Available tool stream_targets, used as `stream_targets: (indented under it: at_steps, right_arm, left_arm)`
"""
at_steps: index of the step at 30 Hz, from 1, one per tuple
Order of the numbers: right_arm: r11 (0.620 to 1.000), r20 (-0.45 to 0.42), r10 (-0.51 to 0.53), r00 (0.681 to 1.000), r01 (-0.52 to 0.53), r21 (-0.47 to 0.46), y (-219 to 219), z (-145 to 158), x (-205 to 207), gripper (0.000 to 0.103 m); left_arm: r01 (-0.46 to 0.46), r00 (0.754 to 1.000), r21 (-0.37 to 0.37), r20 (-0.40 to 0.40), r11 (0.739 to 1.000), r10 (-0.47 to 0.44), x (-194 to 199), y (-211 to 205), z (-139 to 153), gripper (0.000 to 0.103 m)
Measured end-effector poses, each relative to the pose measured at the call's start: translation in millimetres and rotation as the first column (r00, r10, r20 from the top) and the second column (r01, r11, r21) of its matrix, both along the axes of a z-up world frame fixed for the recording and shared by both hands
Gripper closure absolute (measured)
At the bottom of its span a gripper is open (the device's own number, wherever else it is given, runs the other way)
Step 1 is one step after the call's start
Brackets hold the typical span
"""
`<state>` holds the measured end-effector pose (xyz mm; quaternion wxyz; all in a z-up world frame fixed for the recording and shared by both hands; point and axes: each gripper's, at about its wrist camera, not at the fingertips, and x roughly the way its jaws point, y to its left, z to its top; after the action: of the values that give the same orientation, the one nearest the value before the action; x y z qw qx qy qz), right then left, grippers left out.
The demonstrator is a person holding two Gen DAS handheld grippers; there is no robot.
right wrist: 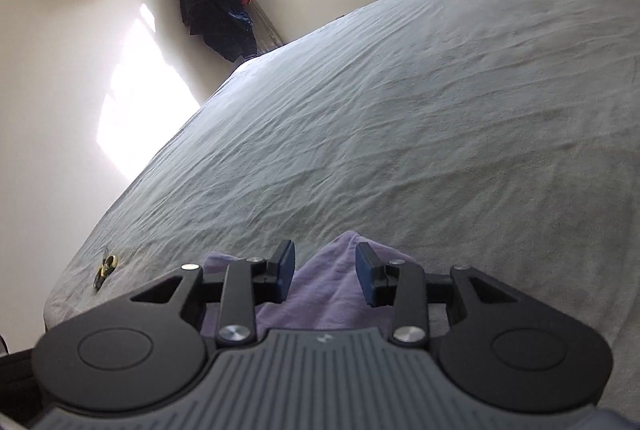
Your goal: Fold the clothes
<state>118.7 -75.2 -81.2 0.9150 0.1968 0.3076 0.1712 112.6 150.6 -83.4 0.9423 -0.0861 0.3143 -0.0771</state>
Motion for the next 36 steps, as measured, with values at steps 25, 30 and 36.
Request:
stream_targets:
  at_steps: [25,30,36]
  right_arm:
    - [0.979,0.126,0.007,0.992,0.019,-0.201,6,-13,-10,0.07]
    - [0.972,0.145,0.06,0.988,-0.025,-0.232,16,-5,-33,0.067]
    - [0.947,0.143,0.126,0.982,-0.075,-0.313,27,-11,-58,0.066]
  left_arm:
    - [-0.023,0.993,0.191,0.12,0.981,0.0,-2,-6,5,0.083]
    - [0.021,0.993,0.202,0.109,0.979,-0.044,-30,-17,6,0.081]
    - [-0.003,0.999,0.207,0.048,0.978,-0.007,-44,-16,-11,0.081]
